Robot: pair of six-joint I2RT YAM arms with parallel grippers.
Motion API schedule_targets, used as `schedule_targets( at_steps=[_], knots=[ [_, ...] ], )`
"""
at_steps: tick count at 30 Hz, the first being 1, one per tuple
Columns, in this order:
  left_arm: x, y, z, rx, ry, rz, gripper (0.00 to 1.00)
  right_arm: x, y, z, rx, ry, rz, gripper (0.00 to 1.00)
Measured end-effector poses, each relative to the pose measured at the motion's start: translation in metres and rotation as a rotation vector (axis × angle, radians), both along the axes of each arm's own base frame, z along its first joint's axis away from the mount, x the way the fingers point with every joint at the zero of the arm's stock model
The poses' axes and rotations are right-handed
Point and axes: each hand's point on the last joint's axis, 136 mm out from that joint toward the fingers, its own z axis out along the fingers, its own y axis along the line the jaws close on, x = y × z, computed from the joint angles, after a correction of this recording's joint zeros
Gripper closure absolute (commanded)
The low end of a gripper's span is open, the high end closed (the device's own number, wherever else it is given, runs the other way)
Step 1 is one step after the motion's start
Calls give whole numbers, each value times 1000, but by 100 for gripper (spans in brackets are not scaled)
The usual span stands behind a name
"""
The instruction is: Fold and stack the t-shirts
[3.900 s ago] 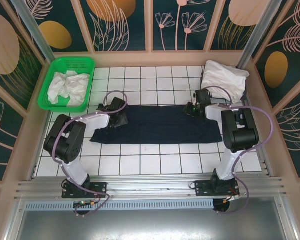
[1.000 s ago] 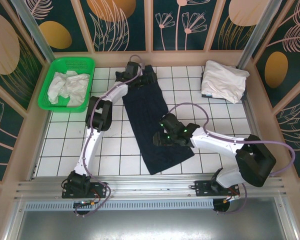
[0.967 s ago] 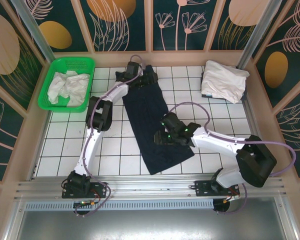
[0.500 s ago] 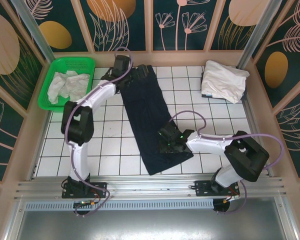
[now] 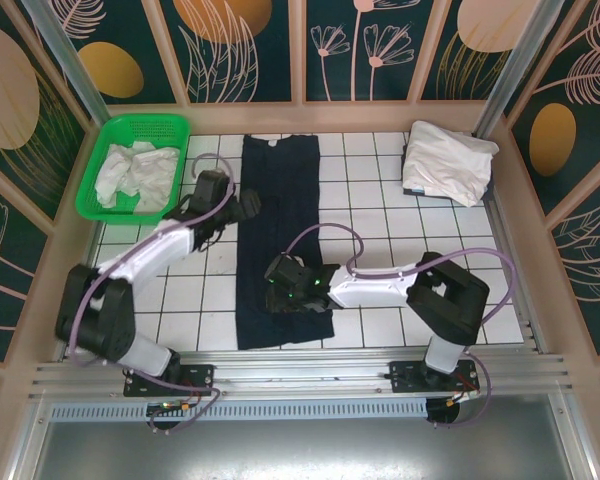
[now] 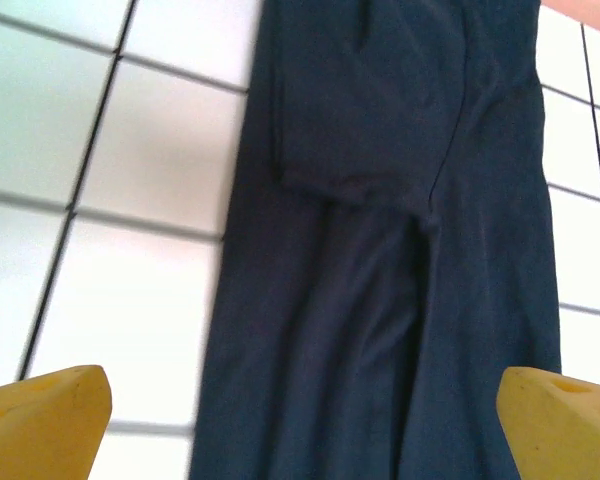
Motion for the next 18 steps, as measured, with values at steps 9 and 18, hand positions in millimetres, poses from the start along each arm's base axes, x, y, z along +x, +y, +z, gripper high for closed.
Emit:
schedule_targets(
  at_steps=[9, 18],
  knots=[
    [-137, -17, -51, -136, 107, -112, 19, -12, -84, 14, -59, -28, -75, 42],
    [-216, -32, -114, -146, 340, -182, 38, -37, -105, -4, -138, 2, -14, 44]
  ],
)
